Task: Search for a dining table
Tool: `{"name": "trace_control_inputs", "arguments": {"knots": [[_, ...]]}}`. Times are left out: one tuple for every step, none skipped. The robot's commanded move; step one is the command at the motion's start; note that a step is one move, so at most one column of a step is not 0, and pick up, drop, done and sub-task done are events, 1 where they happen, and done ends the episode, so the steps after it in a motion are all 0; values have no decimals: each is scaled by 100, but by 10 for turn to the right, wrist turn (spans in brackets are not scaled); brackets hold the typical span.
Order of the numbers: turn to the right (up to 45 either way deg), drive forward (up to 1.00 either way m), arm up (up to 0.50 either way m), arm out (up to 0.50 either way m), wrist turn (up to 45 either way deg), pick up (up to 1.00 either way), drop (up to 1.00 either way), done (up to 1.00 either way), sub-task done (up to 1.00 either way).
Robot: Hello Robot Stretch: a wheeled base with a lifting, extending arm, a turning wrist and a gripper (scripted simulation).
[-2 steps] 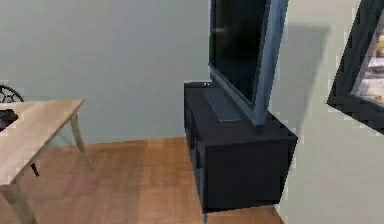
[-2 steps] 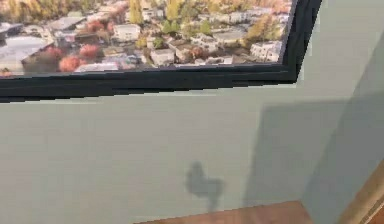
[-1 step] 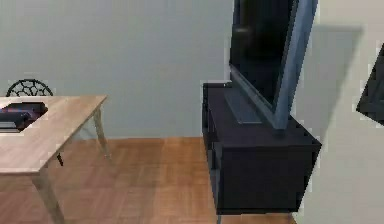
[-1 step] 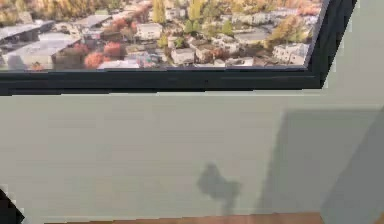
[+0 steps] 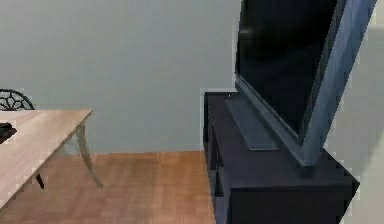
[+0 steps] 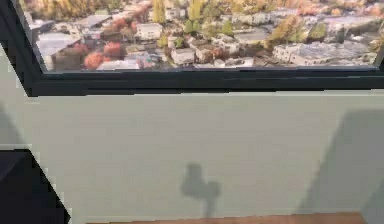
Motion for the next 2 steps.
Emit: {"name": "trace_control_inputs", "arguments": {"knots": [[-450, 0, 0, 0, 0, 0, 0, 0, 0], [-120, 0, 0, 0, 0, 0, 0, 0, 0]]}}
